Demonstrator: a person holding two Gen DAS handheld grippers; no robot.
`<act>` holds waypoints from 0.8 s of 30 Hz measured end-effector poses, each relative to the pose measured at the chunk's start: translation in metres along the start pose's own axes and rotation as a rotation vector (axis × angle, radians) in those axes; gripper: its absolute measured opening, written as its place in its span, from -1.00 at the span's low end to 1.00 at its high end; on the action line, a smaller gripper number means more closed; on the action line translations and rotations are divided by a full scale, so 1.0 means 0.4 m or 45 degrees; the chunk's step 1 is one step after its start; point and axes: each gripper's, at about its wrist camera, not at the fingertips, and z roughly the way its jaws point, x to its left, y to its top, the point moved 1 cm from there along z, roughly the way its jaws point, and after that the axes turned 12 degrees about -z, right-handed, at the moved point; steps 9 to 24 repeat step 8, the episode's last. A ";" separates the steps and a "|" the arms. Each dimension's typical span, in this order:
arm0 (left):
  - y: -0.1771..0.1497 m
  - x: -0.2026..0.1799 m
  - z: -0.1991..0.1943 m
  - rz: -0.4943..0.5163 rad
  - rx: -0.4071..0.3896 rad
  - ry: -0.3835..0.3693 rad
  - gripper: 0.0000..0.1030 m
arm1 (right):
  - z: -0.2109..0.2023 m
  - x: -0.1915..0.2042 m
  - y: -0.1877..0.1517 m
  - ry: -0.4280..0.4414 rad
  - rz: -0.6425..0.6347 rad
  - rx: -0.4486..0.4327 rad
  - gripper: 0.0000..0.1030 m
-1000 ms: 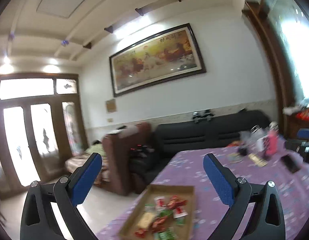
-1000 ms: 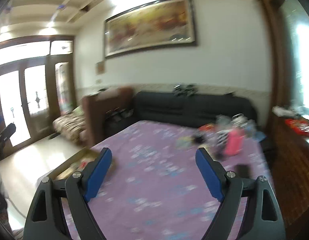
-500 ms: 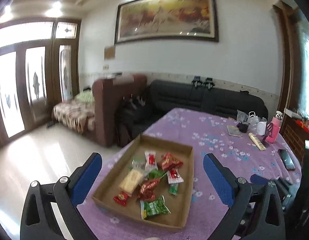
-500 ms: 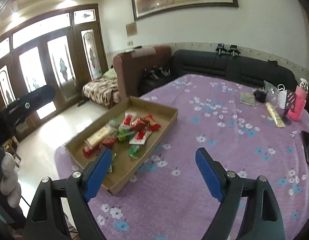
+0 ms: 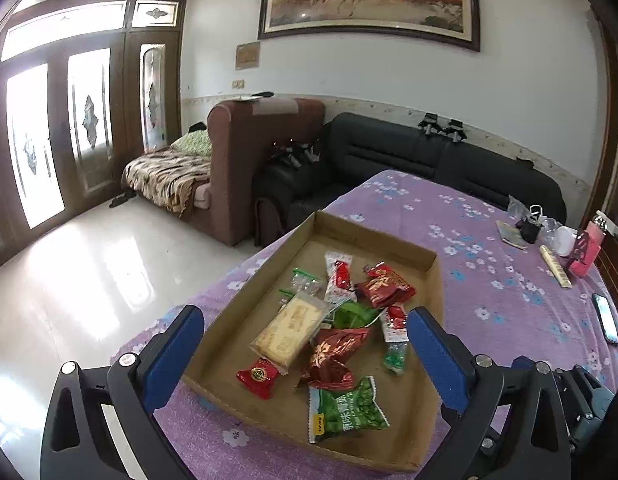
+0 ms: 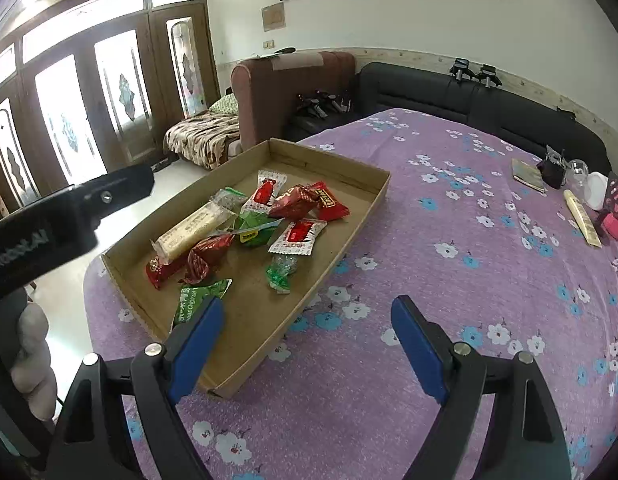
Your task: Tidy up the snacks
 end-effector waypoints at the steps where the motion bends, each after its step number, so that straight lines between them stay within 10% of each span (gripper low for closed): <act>1: -0.001 0.002 0.003 -0.006 0.000 0.005 0.99 | 0.001 0.002 0.000 -0.001 -0.006 -0.001 0.66; 24: -0.004 0.013 0.029 -0.023 0.058 0.048 0.99 | 0.008 0.020 -0.004 -0.018 -0.045 0.003 0.66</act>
